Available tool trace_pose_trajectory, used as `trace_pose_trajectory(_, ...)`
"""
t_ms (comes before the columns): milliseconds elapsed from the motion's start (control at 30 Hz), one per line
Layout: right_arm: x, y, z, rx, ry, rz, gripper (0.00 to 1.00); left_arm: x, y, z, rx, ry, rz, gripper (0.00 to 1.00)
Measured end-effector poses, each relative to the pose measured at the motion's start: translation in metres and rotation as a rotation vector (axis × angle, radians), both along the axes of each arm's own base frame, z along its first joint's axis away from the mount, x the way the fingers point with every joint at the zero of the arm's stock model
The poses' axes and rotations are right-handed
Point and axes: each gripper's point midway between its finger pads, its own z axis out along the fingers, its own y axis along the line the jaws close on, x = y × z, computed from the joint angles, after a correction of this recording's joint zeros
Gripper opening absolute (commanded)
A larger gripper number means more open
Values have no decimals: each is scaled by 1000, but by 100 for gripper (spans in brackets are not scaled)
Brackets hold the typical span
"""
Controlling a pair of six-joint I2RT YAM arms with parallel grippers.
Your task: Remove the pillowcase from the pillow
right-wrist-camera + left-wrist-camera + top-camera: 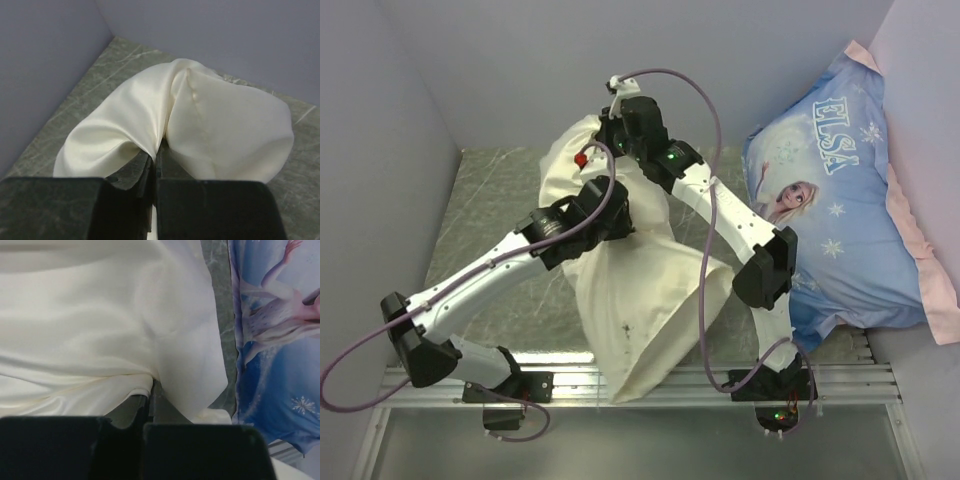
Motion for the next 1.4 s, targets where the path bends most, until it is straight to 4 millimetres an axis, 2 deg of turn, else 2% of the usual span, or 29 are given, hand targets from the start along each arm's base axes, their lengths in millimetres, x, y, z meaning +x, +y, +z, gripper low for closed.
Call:
trace_pose_trajectory(133, 2, 3, -32, -45, 35, 31, 0, 24, -9, -19, -39, 51, -11, 0)
trace_pose_trajectory(233, 6, 7, -42, -51, 43, 55, 0, 47, -9, -38, -83, 95, 1, 0)
trace_pose_trajectory(267, 7, 9, -44, -51, 45, 63, 16, 58, -8, -43, -99, 108, 12, 0)
trace_pose_trajectory(333, 8, 12, -46, -44, 49, 71, 35, 74, -9, -51, -119, 122, 22, 0)
trace_pose_trajectory(367, 12, 9, -47, -46, 43, 50, 49, 80, -10, -53, -120, 118, 27, 1)
trace_pose_trajectory(400, 13, 4, -53, -49, 55, 43, 55, 84, -13, -52, -127, 112, 23, 3)
trace_pose_trajectory(433, 12, -2, -60, -62, 69, 34, 63, 90, -15, -50, -134, 93, 25, 14)
trace_pose_trajectory(467, 9, -8, -70, -77, 90, 22, 65, 98, -16, -48, -139, 68, 27, 21)
trace_pose_trajectory(500, 8, -14, -76, -82, 104, 0, 67, 101, -15, -48, -136, 58, 22, 38)
trace_pose_trajectory(600, 3, -34, -83, -94, 132, -39, 72, 102, -17, -49, -129, 53, 1, 63)
trace_pose_trajectory(667, -5, -51, -77, -98, 140, -84, 75, 107, -17, -39, -139, 15, -7, 71)
trace_pose_trajectory(733, -11, -71, -62, -84, 113, -137, 77, 106, -25, -27, -156, -12, -60, 78)
trace_pose_trajectory(933, -26, -116, 7, 43, -29, -293, 82, 94, -53, 28, -201, -131, -276, 84)
trace_pose_trajectory(1033, -37, -135, 24, 76, -55, -343, 80, 88, -57, 40, -185, -161, -328, 85)
trace_pose_trajectory(1100, -45, -162, 27, 95, -59, -405, 79, 97, -40, 38, -143, -155, -278, 85)
trace_pose_trajectory(1167, -74, -183, 23, 108, -39, -403, 79, 128, 0, 36, -85, -159, -115, 86)
trace_pose_trajectory(1200, -87, -184, 20, 113, -32, -385, 79, 148, 27, 36, -60, -168, -20, 87)
trace_pose_trajectory(1233, -114, -188, 16, 118, -19, -358, 79, 165, 54, 35, -37, -169, 66, 88)
trace_pose_trajectory(1300, -154, -190, 13, 149, -13, -296, 79, 191, 108, 26, -6, -153, 203, 90)
trace_pose_trajectory(1400, -203, -189, -7, 195, 23, -206, 79, 211, 161, 5, 14, -104, 298, 92)
